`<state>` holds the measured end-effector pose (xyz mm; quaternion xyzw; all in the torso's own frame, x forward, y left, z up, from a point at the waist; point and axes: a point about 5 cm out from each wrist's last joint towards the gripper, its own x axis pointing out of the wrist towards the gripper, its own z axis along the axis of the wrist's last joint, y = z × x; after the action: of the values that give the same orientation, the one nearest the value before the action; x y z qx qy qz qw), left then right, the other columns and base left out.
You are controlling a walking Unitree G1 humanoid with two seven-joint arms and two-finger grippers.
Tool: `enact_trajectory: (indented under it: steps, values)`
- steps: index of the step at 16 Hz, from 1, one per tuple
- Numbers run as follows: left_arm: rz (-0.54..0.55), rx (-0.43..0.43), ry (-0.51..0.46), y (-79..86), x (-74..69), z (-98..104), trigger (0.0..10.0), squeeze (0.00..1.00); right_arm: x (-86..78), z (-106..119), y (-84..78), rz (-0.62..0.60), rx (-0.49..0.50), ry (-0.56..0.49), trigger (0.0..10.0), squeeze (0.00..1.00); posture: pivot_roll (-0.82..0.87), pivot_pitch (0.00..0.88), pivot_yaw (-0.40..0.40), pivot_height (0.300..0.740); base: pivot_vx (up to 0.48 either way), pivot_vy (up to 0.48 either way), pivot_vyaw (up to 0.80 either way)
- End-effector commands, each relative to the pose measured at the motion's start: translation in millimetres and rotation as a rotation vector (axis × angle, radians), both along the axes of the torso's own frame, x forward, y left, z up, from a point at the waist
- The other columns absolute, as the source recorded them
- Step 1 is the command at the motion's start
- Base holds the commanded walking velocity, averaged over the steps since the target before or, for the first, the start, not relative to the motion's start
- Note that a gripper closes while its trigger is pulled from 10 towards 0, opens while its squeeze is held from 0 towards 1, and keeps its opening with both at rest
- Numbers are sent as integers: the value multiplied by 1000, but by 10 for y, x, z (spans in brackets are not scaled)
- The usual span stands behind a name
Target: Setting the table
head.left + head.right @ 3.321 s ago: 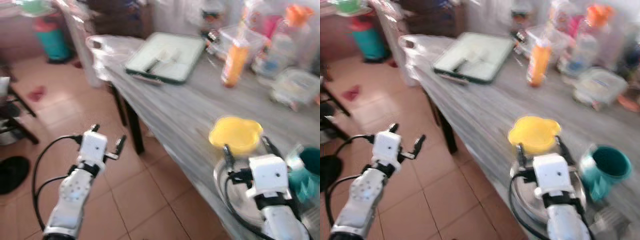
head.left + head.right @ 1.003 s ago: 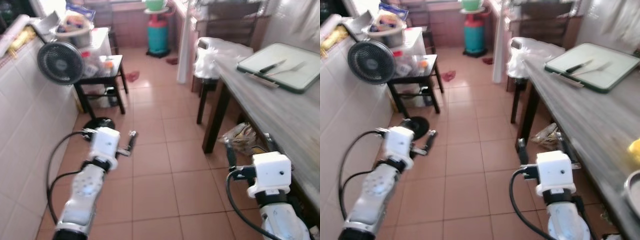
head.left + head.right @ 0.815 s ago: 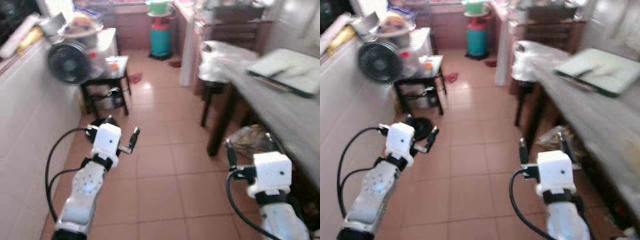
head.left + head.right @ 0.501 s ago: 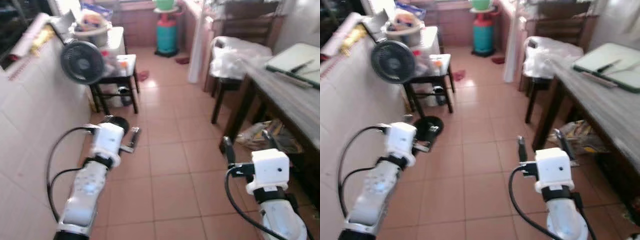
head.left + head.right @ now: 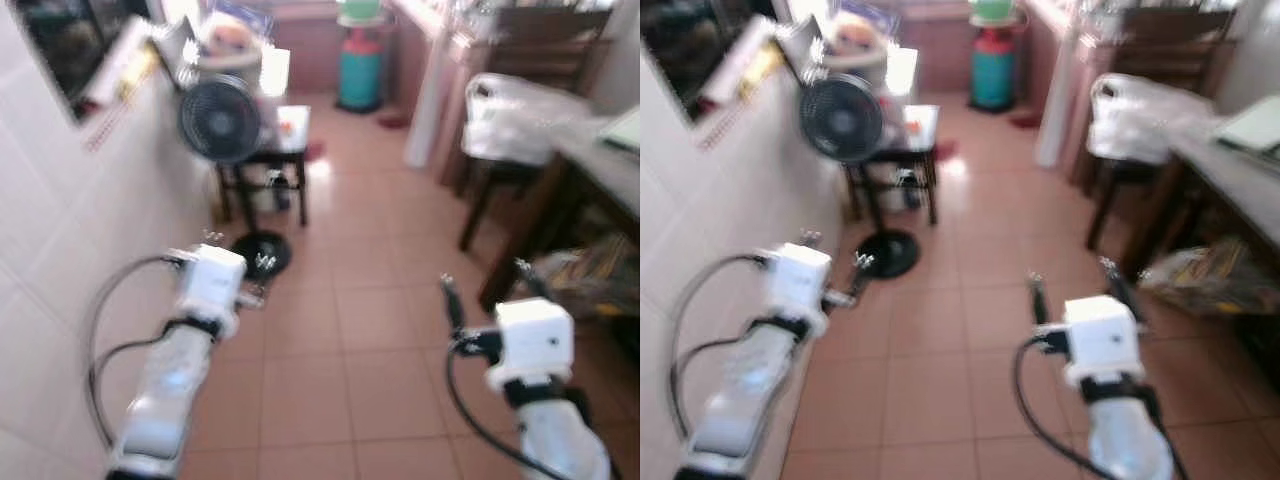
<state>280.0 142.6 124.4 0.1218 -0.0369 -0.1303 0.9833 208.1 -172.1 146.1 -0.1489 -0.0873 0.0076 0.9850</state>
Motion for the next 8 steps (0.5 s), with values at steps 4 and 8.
enact_trajectory:
  steps: [4,8]
  values:
    - [12,12,21,74,15,-69,10000,0,7,50,23,18,3,-21,10000,0,54,37,-1,740,0,0,0]
    - [55,-22,112,138,90,-380,10000,0,50,-32,45,50,-6,9,10000,0,50,35,-21,740,0,0,0]
